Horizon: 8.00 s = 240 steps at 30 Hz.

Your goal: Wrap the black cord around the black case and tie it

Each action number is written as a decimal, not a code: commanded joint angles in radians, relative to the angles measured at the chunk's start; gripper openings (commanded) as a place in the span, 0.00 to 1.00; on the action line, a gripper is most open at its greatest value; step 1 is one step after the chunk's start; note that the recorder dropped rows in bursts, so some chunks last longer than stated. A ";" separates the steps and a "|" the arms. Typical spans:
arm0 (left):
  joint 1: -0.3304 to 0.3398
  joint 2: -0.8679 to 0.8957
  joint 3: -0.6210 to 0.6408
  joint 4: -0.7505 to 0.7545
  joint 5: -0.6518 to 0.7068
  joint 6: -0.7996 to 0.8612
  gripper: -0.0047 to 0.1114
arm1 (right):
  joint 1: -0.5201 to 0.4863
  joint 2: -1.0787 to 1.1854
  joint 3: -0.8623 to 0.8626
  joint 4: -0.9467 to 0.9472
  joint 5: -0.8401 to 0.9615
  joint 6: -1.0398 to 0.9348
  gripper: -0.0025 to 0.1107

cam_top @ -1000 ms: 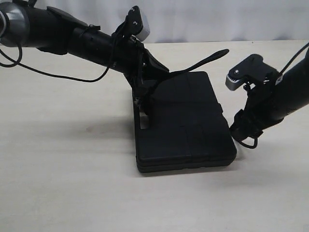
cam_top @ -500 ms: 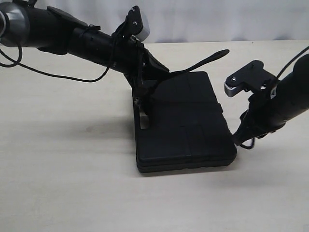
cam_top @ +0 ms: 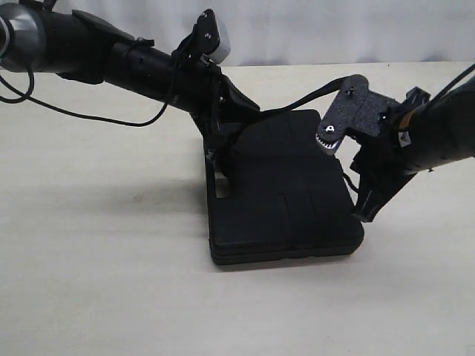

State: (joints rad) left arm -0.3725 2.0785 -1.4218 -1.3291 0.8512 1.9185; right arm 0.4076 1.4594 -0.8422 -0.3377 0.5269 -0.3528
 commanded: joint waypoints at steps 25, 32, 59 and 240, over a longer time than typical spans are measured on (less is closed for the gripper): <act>0.041 -0.010 0.002 0.045 -0.233 -0.095 0.04 | -0.161 0.412 -0.530 0.564 0.462 -0.436 0.44; 0.058 -0.010 0.002 0.027 -0.184 -0.093 0.04 | -0.161 0.317 -0.530 0.338 0.320 -0.130 0.58; 0.058 -0.010 0.002 0.031 -0.151 -0.087 0.04 | -0.163 0.188 -0.241 0.138 0.694 0.106 0.52; -0.161 0.057 0.002 -0.033 -0.403 0.221 0.04 | -0.428 0.404 0.198 -0.439 -1.576 0.377 0.06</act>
State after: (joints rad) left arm -0.5268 2.1363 -1.4204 -1.3390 0.4837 2.1107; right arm -0.0203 1.8721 -0.6515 -0.7800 -1.0538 0.0187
